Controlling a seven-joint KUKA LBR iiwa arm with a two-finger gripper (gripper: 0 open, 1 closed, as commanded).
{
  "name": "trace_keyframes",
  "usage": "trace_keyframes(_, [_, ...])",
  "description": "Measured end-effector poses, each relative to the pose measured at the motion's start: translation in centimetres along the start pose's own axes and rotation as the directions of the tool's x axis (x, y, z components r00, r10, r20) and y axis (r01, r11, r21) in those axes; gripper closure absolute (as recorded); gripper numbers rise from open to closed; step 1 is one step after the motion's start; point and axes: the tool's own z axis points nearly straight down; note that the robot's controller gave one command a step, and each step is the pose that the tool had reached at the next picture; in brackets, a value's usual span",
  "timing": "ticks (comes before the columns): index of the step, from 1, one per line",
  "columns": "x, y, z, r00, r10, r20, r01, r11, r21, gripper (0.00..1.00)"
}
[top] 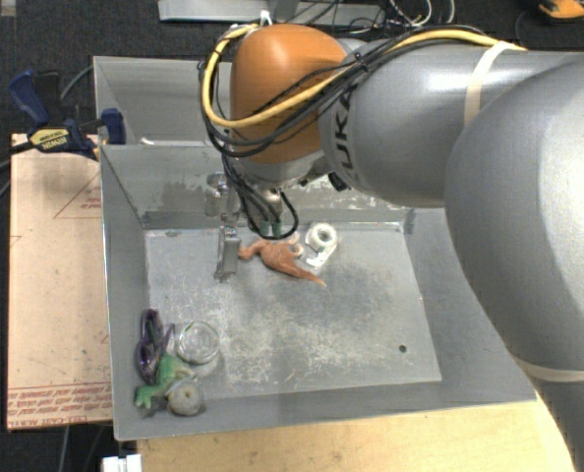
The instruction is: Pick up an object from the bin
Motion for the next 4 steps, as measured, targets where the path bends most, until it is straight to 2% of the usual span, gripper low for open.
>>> trace_keyframes(1, [0.0, 0.0, 0.0, 1.0, 0.0, 0.0, 0.0, 1.0, 0.0, 0.0])
trace_keyframes(2, [0.1, -1.1, 2.2, 1.0, -0.011, 0.002, 0.011, 1.0, -0.001, 0.0])
trace_keyframes(3, [0.2, -1.3, 2.6, 1.0, -0.011, 0.003, 0.011, 1.0, -0.001, 0.0])
trace_keyframes(4, [0.8, -0.8, 3.6, 0.989, -0.145, 0.001, 0.145, 0.989, -0.001, 0.0])
